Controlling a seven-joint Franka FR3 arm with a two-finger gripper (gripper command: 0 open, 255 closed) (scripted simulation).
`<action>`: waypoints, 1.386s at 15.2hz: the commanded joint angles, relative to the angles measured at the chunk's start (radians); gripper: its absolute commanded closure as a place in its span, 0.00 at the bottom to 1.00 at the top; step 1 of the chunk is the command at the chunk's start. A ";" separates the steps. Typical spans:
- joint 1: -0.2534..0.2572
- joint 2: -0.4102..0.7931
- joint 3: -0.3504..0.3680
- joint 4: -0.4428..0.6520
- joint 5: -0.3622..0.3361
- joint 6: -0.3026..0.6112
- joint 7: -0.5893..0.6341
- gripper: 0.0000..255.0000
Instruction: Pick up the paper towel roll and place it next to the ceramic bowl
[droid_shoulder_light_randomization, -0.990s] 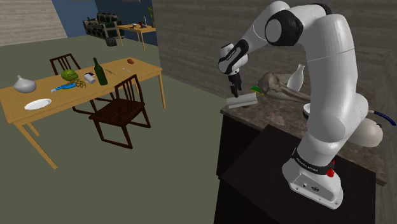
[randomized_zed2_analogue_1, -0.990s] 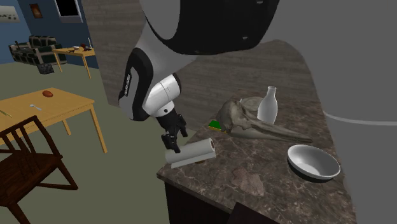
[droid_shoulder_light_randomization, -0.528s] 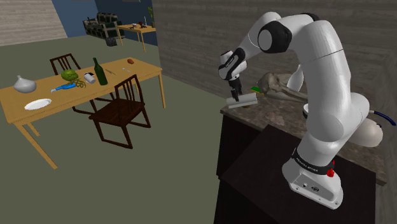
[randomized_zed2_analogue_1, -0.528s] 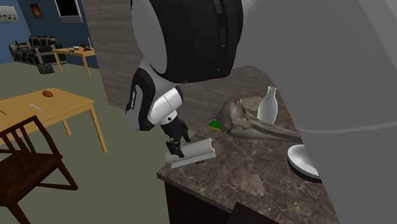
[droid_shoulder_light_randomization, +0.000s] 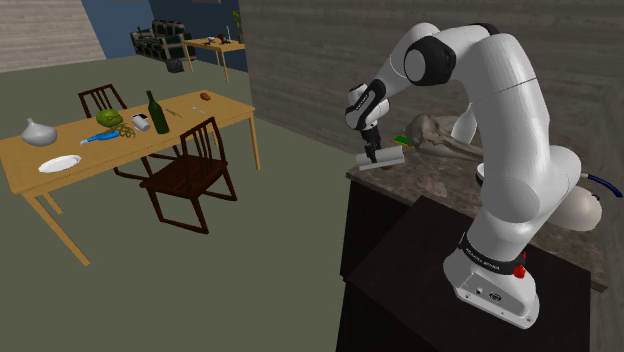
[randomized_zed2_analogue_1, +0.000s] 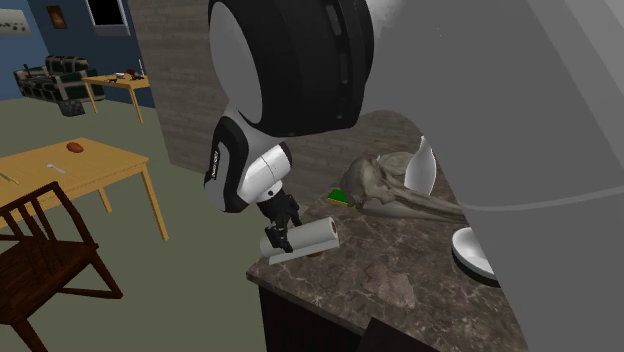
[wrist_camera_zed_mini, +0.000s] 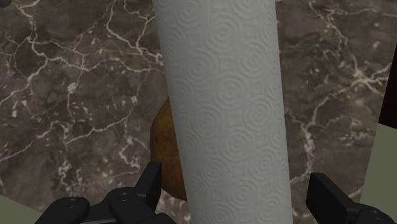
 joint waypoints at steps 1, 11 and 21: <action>0.000 0.000 0.000 0.000 0.000 0.000 0.000 0.00; 0.000 0.000 0.000 0.000 0.000 0.000 0.000 1.00; 0.010 -0.086 -0.009 -0.006 -0.008 -0.077 -0.018 1.00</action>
